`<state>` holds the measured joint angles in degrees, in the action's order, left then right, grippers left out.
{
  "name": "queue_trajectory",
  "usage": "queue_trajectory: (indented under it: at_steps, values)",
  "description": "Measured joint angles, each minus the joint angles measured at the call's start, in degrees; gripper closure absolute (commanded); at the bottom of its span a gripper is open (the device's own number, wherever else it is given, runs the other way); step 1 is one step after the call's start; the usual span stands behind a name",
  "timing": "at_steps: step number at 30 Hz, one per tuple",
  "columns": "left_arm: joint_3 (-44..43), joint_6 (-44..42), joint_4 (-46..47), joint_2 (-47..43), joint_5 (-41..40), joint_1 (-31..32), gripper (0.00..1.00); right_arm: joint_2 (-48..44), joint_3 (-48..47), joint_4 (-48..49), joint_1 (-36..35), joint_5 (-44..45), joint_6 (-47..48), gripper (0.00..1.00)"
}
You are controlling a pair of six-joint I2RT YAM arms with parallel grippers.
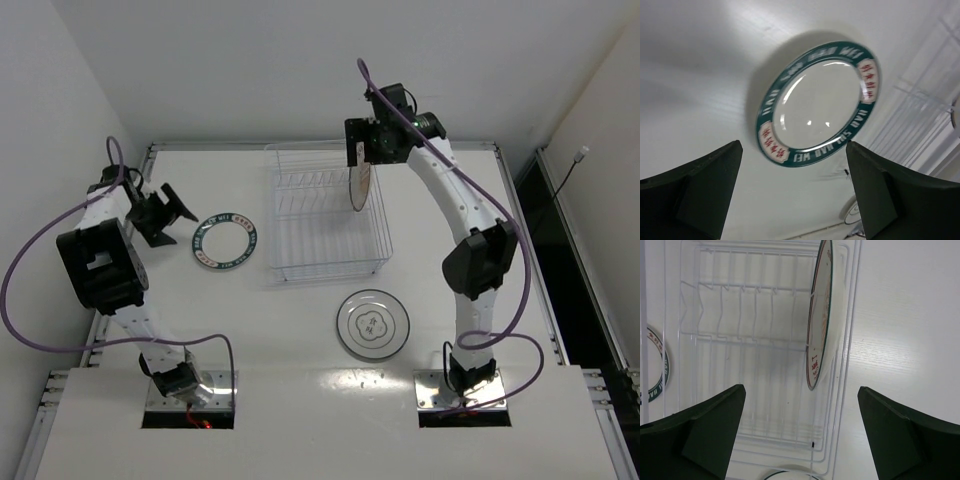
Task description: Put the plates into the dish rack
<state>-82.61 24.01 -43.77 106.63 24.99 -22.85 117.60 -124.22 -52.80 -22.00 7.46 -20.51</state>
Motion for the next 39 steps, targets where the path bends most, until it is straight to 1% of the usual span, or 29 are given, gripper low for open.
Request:
queue_trajectory:
  at_steps: [4, 7, 9, 11, 13, 14, 16, 17, 18, 20, 22, 25, 29, 31, 33, 37, 39]
  values:
    - [4.2, 0.0, -1.2, 2.6, -0.4, -3.9, 0.18, 0.2, 0.1, 0.3, 1.0, -1.5, 0.0, 0.06]
    - [6.3, 0.0, -1.0, 5.6, 1.4, -5.8, 0.18, 0.2, 0.9, 0.6, 1.7, -2.2, -0.1, 0.06]
    - [7.2, 0.0, -0.6, 7.4, 3.9, -5.9, 0.18, 0.2, 1.6, 0.7, 2.0, -2.8, -0.1, 0.06]
    - [7.3, 0.0, -1.1, 8.7, 8.3, -5.7, 0.18, 0.2, 1.8, 0.7, 2.3, -3.3, -0.1, 0.06]
    - [7.3, 0.1, -0.7, 10.1, 12.8, -5.7, 0.19, 0.2, 1.9, 0.7, 2.7, -3.8, -0.1, 0.06]
    - [7.4, 0.2, -0.7, 10.8, 14.9, -5.8, 0.22, 0.2, 1.9, 0.8, 2.9, -4.1, -0.1, 0.06]
    - [7.4, 0.6, -0.6, 12.4, 18.8, -5.8, 0.33, 0.2, 1.9, 0.8, 3.5, -4.5, -0.1, 0.06]
    - [7.4, 0.7, -0.4, 13.3, 20.5, -5.7, 0.44, 0.2, 1.9, 0.9, 3.9, -4.6, -0.2, 0.05]
    - [7.5, 0.4, -0.1, 14.1, 21.5, -5.7, 0.74, 0.2, 1.9, 0.9, 4.3, -4.7, -0.3, 0.05]
    - [8.0, 0.4, 1.1, 16.0, 22.7, -5.7, 0.84, 0.2, 1.9, 0.9, 5.2, -5.0, -0.3, 0.05]
    - [8.3, -0.4, 2.6, 17.4, 25.1, -5.7, 1.0, 0.2, 1.9, 0.9, 6.3, -5.2, -0.4, 0.05]
    - [8.3, -0.4, 5.3, 18.4, 28.9, -5.7, 1.0, 0.0, 3.0, 1.6, 7.6, -6.6, -0.5, 0.05]
    - [8.3, 1.8, 8.6, 18.5, 30.9, -5.6, 1.0, -0.9, 7.4, 4.3, 9.5, -12.8, -0.7, 0.05]
    - [8.5, 3.4, 10.4, 18.1, 31.1, -5.6, 1.0, -1.3, 9.9, 6.8, 10.4, -18.4, -0.9, 0.05]
    - [8.6, 5.6, 12.5, 16.5, 31.5, -5.5, 1.0, -2.0, 13.4, 10.8, 11.1, -25.1, -1.8, 0.0]
    - [8.0, 8.5, 16.0, 11.0, 31.8, -4.3, 1.0, -2.6, 19.3, 20.0, 11.8, -38.4, -5.7, 0.0]
    - [7.2, 9.2, 17.0, 8.2, 32.3, -2.4, 1.0, -2.4, 20.3, 23.5, 11.5, -44.4, -8.3, 0.0]
